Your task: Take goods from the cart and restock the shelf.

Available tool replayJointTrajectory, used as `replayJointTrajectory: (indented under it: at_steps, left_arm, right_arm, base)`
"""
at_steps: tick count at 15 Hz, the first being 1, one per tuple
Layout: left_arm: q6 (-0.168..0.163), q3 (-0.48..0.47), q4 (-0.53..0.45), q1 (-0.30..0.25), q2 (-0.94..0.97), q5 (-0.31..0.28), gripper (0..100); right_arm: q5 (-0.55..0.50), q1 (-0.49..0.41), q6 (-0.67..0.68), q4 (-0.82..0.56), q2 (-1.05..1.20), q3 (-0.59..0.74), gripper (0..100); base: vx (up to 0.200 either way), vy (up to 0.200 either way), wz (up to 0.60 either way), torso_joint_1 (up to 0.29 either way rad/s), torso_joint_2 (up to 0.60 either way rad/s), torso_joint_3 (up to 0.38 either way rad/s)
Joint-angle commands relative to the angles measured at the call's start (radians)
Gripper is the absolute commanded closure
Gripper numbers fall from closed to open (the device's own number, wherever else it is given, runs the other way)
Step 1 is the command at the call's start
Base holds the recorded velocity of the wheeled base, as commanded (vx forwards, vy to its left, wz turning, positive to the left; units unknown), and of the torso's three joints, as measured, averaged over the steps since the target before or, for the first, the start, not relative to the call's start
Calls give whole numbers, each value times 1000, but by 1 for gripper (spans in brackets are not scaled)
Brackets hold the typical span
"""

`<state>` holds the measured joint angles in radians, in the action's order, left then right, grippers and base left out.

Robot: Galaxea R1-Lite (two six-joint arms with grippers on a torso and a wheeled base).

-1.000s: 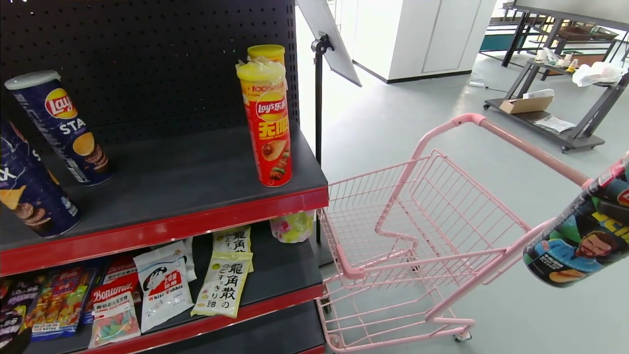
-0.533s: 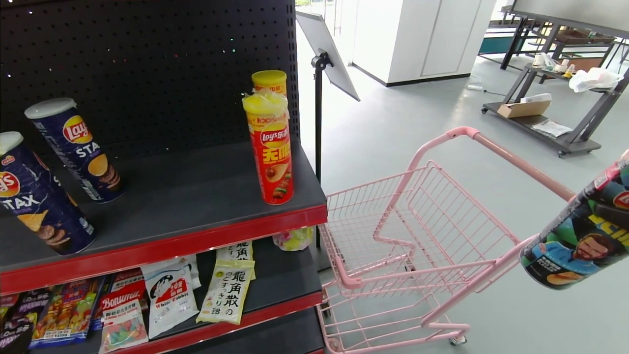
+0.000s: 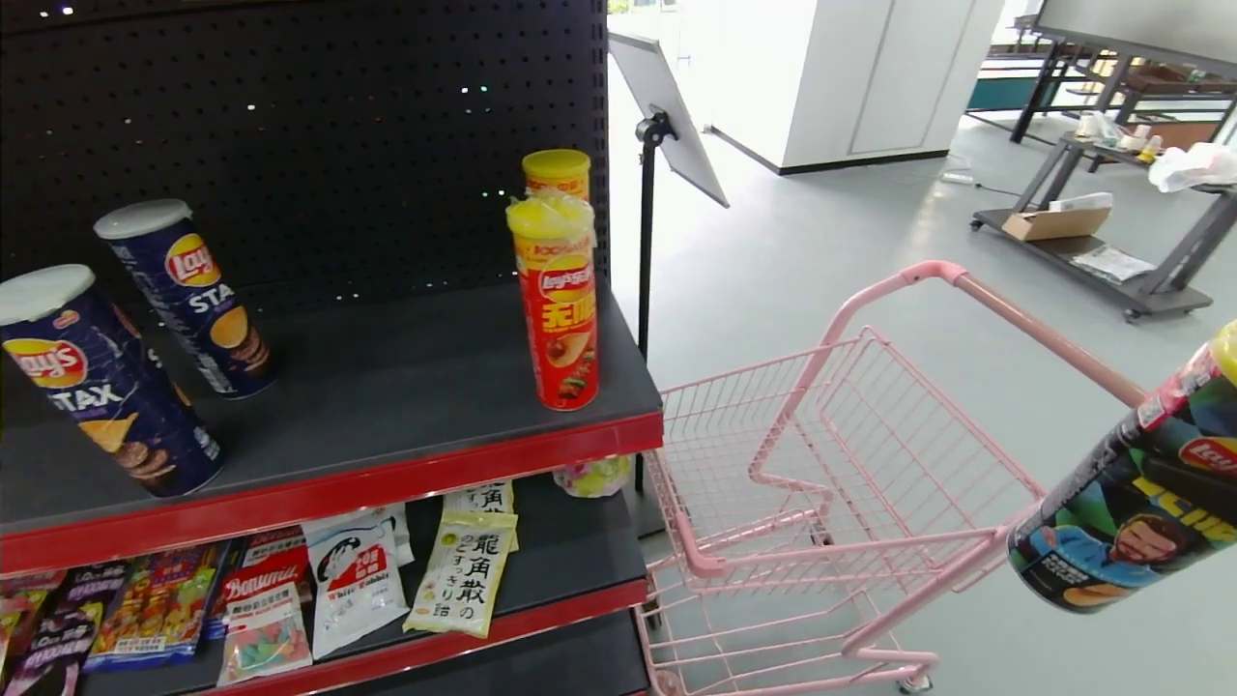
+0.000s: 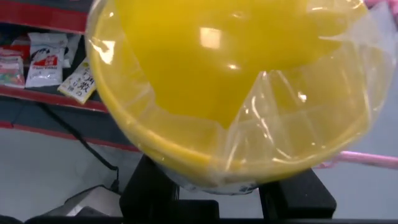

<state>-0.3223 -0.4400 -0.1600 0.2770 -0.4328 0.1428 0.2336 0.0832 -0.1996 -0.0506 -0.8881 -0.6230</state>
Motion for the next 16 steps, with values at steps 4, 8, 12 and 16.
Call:
replayJointTrajectory:
  at_steps: [4,8,12,16]
  left_arm:
    - [0,1,-1,1,3,1,0]
    - [0,9,-3,1,11,3,0]
    - [2,14,-3,1,20,3,0]
    - [2,12,-1,1,20,3,0]
  right_arm:
    - [1,3,-1,-3,17,40,100]
    - [16,3,6,17,34,88,100]
    - [79,4,2,38,70,123,100]
    - [112,15,2,58,95,140,100]
  base:
    - [0,0,600,11,0,-2]
    - [0,50,0,1,2,1]
    - [0,200,0,2,-1,0]
    - [0,200,0,0,4,0]
